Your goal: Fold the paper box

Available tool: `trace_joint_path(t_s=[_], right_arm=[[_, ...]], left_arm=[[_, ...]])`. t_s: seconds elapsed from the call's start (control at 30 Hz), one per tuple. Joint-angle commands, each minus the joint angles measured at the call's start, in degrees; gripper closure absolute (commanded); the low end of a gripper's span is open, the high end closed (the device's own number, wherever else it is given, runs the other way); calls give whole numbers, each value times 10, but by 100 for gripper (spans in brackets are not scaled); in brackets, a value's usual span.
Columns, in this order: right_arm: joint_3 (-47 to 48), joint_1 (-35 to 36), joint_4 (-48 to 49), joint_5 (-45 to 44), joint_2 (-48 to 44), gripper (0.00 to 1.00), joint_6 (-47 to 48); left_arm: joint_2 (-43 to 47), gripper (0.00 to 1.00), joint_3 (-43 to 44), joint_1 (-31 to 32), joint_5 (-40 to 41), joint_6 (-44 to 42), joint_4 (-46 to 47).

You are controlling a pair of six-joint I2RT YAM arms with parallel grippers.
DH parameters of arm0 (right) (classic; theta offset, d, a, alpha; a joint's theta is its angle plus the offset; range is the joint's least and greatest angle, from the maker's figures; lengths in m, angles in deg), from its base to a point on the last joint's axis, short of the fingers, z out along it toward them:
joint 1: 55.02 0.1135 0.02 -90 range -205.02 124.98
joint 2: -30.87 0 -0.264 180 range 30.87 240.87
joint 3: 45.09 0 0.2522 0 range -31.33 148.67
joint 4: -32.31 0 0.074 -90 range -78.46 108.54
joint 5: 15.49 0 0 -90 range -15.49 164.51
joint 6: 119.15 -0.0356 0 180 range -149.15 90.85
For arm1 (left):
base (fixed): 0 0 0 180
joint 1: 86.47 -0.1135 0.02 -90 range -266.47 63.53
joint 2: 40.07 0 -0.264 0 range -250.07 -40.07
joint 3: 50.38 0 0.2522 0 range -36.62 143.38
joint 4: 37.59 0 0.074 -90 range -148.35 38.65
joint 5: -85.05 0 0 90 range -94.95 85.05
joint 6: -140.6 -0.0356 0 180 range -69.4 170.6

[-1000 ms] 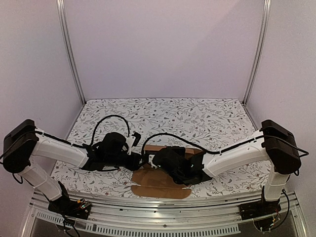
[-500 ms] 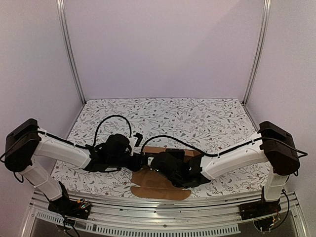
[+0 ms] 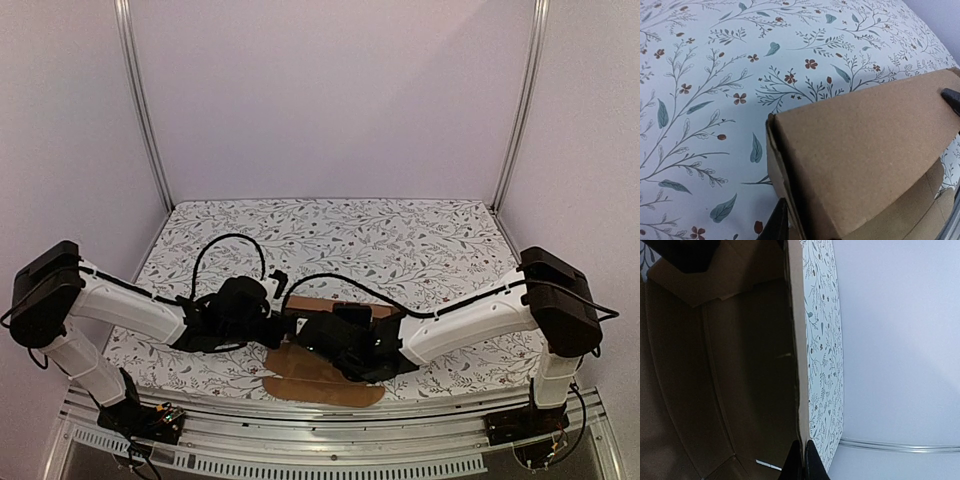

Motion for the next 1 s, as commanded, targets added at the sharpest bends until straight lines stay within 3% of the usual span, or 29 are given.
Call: trace_joint_path(t_s=[0.0, 0.17, 0.27, 0.47, 0.77, 0.97], right_arm=[[21, 10, -63, 58, 21, 100, -55], [39, 11, -106, 84, 17, 100, -100], [51, 10, -132, 101, 13, 100, -127], [73, 9, -170, 188, -13, 75, -181], [81, -31, -210, 344, -87, 46, -246], [52, -97, -202, 486, -160, 35, -297]], left_arm=[[-11, 89, 19, 17, 10, -3, 7], [-15, 100, 24, 21, 15, -6, 10], [-16, 100, 30, 24, 22, -12, 7], [-16, 100, 44, 25, 29, -31, -7], [-17, 100, 73, 25, 38, -80, -36], [-34, 100, 91, 19, 27, -113, -22]])
